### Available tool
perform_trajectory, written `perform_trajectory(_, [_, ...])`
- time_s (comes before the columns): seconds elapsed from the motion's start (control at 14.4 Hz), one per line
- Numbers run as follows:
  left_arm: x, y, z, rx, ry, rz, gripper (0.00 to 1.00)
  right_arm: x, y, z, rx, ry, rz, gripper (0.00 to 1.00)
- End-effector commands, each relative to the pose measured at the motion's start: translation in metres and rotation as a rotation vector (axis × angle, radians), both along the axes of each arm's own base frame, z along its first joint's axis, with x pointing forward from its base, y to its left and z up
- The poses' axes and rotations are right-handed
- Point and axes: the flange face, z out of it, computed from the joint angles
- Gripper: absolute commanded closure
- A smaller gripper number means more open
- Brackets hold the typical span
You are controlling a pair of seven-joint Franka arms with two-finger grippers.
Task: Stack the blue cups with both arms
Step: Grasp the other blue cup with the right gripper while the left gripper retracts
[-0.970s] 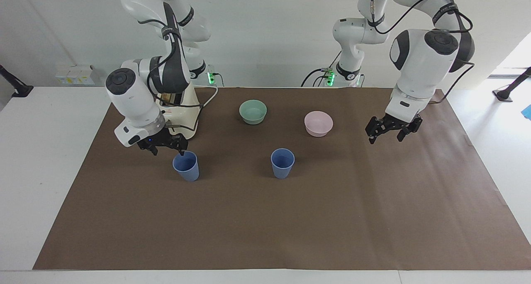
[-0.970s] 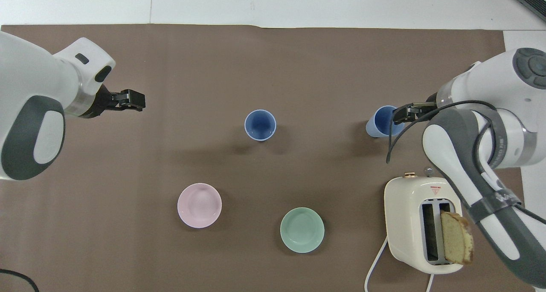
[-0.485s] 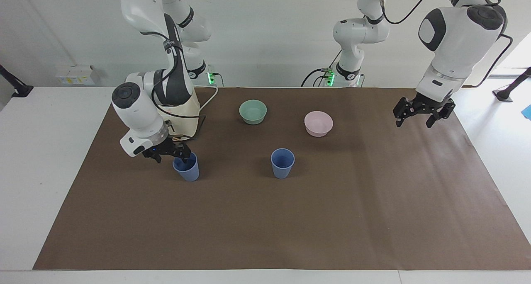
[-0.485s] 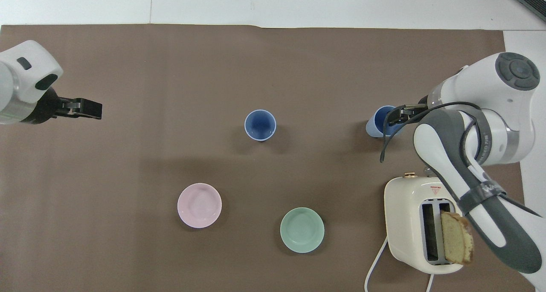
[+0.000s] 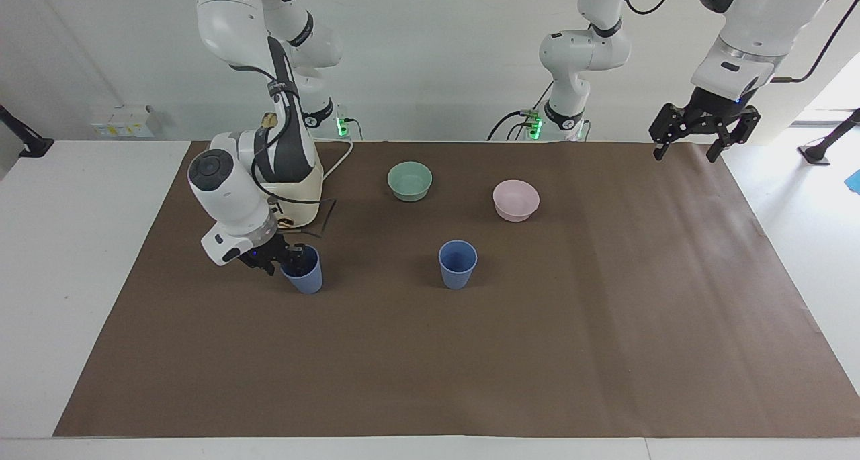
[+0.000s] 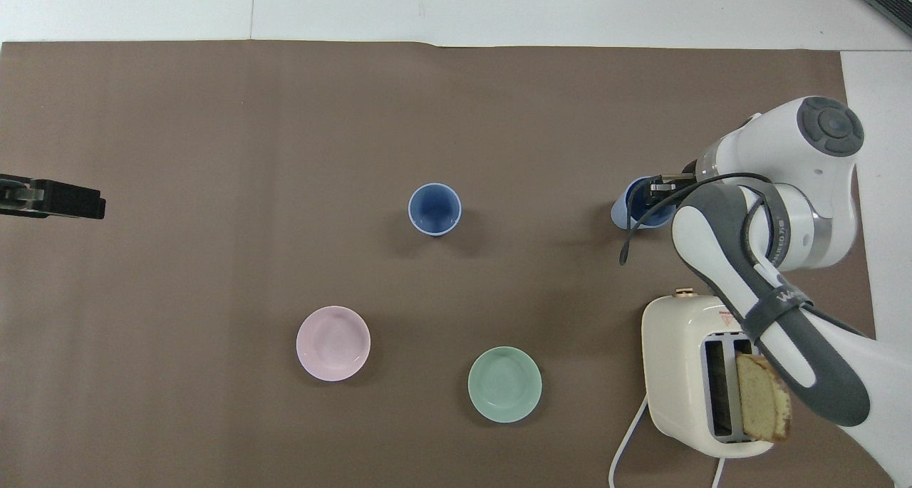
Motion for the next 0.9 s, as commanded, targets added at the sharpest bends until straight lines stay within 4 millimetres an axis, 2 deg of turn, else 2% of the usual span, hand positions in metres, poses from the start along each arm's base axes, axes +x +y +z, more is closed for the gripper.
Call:
perform_trajectory(0.0, [-0.006,-0.01,0.001,-0.004,0.026,-0.023,0.0,-0.001,0.002,0.004,0.012,-0.002,-0.001,1.0])
perform_trajectory(0.21, [-0.013,-0.003,-0.003,-0.005,0.049,0.013,0.0,0.001,0.002,0.01,0.013,0.008,-0.003,1.0])
perform_trajectory(0.42, [-0.012,-0.004,-0.004,-0.059,0.04,0.091,0.0,0.01,0.007,0.055,0.015,0.029,-0.001,1.0])
perform_trajectory(0.69, [-0.012,-0.003,-0.005,-0.058,0.042,0.084,0.0,0.013,0.037,0.136,0.029,0.008,0.049,1.0])
perform_trajectory(0.83, [-0.014,-0.003,-0.005,-0.053,0.06,0.085,0.0,0.011,0.062,0.158,0.037,0.003,0.008,1.0])
